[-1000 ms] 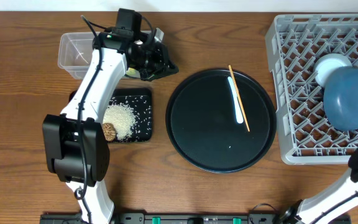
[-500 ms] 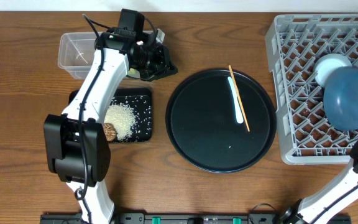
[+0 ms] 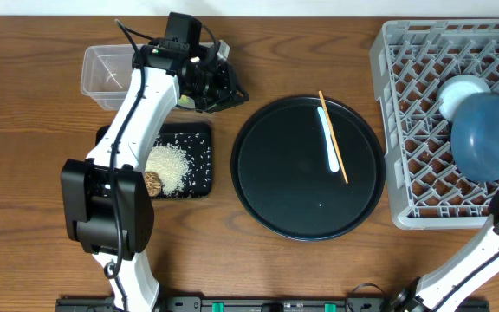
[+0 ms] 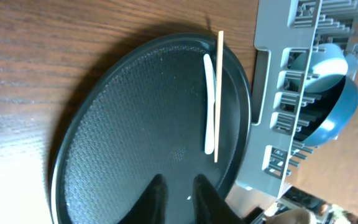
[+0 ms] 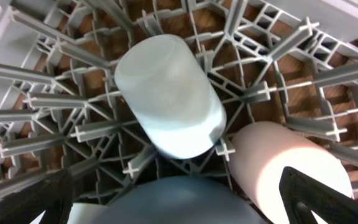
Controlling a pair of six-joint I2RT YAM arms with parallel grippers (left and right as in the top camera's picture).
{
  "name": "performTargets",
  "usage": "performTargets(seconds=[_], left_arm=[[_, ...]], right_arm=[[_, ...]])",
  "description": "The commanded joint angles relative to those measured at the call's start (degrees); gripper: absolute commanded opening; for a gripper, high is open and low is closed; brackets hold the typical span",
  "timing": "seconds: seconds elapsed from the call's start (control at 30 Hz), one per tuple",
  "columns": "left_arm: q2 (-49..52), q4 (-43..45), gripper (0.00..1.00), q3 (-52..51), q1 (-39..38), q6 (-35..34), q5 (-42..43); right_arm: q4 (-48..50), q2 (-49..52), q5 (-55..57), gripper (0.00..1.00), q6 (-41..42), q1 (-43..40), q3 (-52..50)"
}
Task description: Sort waste into correct bins and load items into the dishwasher rack
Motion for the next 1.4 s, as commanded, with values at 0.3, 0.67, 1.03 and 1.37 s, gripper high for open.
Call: performTargets(seconds=[0.3, 0.67, 1.03, 1.37], left_arm=[[-1.2, -0.3, 0.49, 0.6, -4.0, 1.8, -4.9], [-1.0, -0.8, 0.53, 0.6, -9.0, 1.8, -8.5], [-0.9, -12.0, 0.78, 0.6, -11.5, -1.3, -27.8], [-0.9, -17.4, 0.98, 0.6, -6.6, -3.0, -32.5]], right_arm=[[-8.7, -4.5, -14.6, 0.99, 0.8, 2.7, 11.2], [-21.6, -9.8, -38.1, 0.99, -3.7, 9.2, 12.7], [-26.6, -9.7, -23.2, 0.99, -10.5, 26.8, 7.9], [-17.0, -9.7, -2.7, 0.99, -11.0, 42.2, -1.5]])
